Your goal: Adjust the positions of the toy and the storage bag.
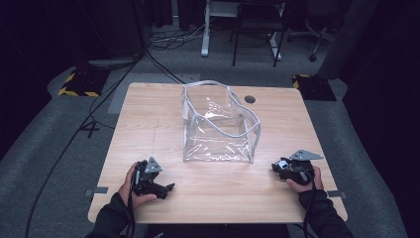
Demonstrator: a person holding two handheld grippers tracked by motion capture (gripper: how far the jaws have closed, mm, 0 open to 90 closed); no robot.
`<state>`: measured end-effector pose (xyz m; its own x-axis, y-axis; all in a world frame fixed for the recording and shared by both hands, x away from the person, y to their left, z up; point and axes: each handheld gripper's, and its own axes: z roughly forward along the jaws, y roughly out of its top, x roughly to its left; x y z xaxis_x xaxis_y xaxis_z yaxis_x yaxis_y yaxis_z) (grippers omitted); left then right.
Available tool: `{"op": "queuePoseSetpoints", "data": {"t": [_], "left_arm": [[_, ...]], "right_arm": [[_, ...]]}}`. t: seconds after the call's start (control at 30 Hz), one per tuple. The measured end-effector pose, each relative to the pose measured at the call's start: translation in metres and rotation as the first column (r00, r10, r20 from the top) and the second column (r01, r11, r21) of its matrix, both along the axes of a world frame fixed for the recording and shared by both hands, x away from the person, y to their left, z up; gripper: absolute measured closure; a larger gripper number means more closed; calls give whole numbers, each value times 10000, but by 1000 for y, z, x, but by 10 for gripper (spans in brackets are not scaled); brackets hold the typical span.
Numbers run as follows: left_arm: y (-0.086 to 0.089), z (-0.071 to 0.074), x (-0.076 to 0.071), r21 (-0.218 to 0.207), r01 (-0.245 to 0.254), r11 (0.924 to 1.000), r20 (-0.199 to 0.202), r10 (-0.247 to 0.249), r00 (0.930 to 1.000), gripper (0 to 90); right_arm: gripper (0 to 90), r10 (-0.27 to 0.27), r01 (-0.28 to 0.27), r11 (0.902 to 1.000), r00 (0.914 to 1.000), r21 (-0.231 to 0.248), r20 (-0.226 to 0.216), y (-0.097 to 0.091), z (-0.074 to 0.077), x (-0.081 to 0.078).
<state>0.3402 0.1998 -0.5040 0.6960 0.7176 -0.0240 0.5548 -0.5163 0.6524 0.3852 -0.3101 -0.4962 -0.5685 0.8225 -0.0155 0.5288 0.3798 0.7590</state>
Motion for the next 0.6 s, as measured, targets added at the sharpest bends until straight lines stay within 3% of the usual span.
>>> {"op": "queuePoseSetpoints", "data": {"t": [0.6], "left_arm": [[0, 0, 0, 0, 2, 10000, 1, -2, 10000, 4]], "right_arm": [[485, -946, 947, 9955, 9955, 63, -85, -2, 1, 59]]}}
